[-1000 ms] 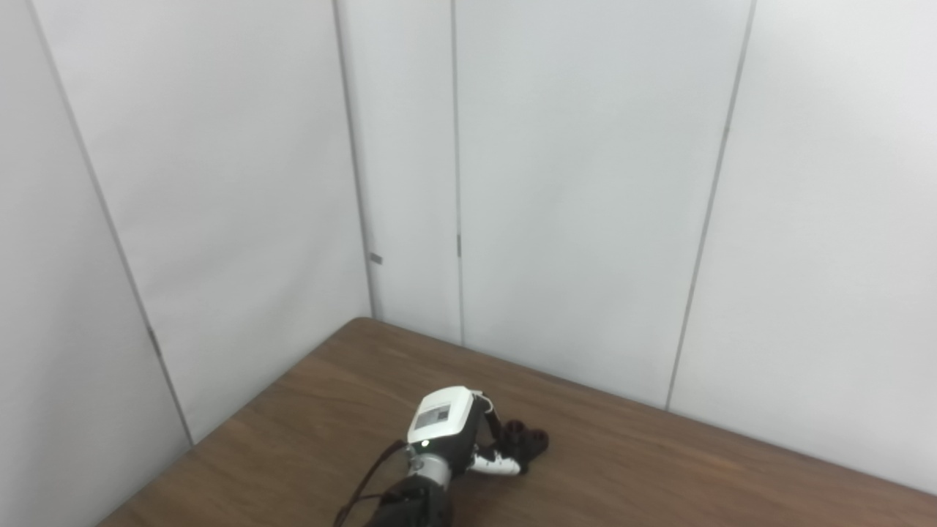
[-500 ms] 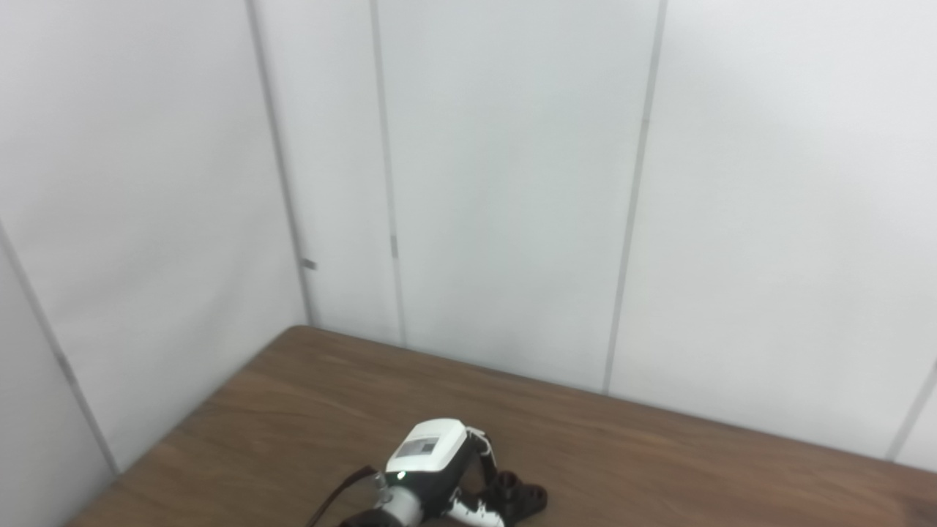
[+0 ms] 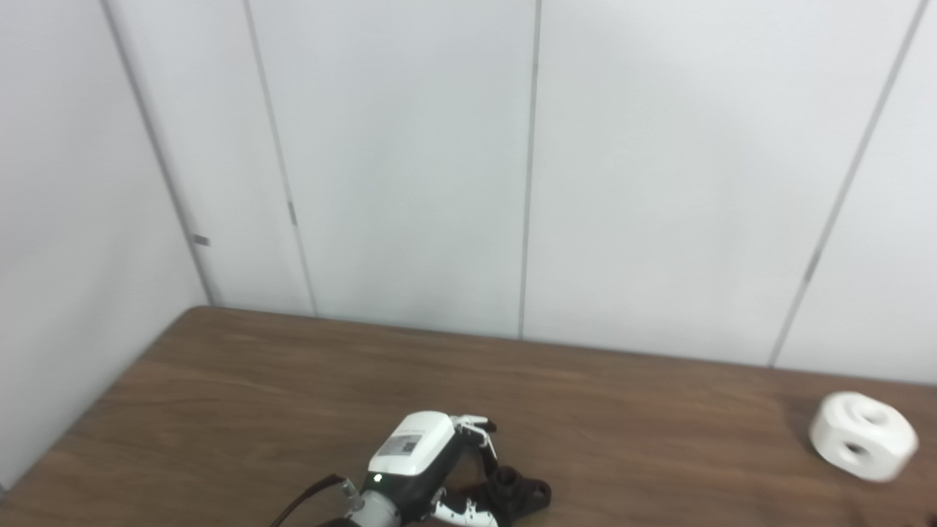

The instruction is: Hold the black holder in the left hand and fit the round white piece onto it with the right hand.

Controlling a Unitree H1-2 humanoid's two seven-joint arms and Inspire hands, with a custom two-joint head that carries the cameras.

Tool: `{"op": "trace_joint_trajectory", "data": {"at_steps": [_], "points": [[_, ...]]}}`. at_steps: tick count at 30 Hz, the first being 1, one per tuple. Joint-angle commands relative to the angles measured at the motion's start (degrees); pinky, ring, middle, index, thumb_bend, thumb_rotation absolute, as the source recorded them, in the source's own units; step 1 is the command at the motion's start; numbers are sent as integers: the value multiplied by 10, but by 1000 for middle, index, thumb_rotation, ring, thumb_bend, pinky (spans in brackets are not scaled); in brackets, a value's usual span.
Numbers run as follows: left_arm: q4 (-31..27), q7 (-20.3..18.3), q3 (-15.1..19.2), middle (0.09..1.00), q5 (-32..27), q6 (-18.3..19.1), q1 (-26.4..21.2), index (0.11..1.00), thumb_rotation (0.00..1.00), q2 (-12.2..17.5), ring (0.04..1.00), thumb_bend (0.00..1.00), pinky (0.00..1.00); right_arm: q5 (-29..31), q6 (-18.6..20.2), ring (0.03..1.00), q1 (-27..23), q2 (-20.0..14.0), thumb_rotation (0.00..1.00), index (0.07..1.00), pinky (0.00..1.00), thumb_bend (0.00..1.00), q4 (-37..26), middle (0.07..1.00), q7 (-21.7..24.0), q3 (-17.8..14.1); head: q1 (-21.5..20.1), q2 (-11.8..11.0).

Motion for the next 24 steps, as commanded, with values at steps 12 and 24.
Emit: {"op": "trace_joint_trajectory", "data": {"at_steps": [12,24], "points": [[29,-1,-30,839,32,-37,-71,481,48,-44,821,518,777,-48,-1,894,9,16,714,933,750,637,-31,910,-8,17,-74,28],[34,-21,-37,839,27,-64,-74,481,49,-38,825,518,776,-82,1,844,1,36,691,903,670,646,-44,872,-27,50,-127,44]]}}
